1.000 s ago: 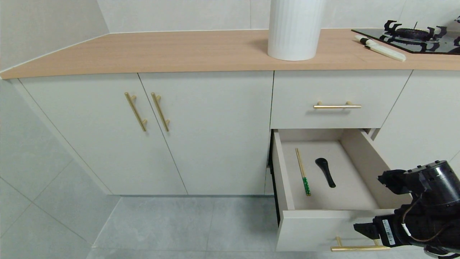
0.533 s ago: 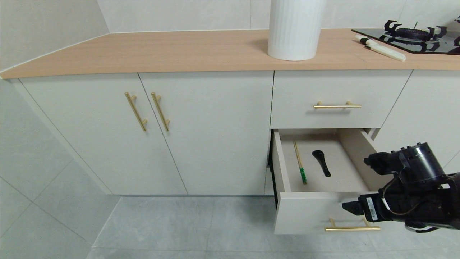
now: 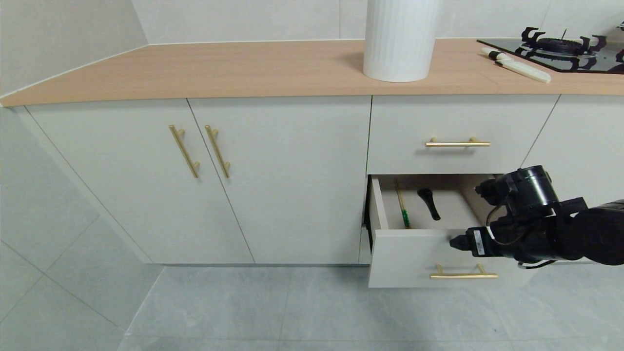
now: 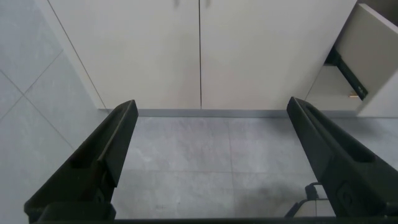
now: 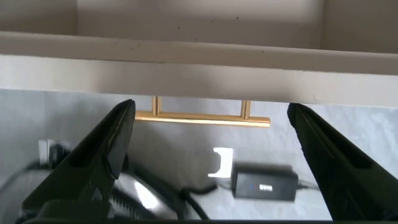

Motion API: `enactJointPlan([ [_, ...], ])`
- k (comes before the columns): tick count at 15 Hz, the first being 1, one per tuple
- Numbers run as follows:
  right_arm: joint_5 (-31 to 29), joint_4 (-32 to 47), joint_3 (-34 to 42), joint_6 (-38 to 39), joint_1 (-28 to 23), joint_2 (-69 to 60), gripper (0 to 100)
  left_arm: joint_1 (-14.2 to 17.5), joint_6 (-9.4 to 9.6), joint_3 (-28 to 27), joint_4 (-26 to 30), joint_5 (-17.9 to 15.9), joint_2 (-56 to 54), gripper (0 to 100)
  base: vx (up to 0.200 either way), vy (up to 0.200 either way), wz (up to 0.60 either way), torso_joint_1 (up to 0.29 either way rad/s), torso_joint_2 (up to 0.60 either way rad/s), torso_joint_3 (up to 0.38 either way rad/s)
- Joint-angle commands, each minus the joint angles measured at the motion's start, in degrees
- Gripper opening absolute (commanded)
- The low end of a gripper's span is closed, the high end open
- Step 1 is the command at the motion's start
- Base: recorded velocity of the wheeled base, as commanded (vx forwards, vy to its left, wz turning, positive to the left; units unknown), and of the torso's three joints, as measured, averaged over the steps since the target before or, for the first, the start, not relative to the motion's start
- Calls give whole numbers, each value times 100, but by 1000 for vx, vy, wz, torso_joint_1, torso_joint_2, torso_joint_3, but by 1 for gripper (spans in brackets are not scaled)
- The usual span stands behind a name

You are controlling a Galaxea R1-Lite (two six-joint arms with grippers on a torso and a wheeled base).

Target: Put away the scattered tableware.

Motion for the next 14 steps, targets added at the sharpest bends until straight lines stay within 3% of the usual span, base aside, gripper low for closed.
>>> enactJointPlan([
  [1, 10, -180, -336, -1, -41, 461, 100, 1, 0, 2, -2, 2, 2, 100, 0, 0, 0, 0, 0, 0],
  [14, -17, -2192, -1206, -256, -120, 1779, 100, 1, 0, 2, -2, 2, 2, 100, 0, 0, 0, 0, 0, 0],
])
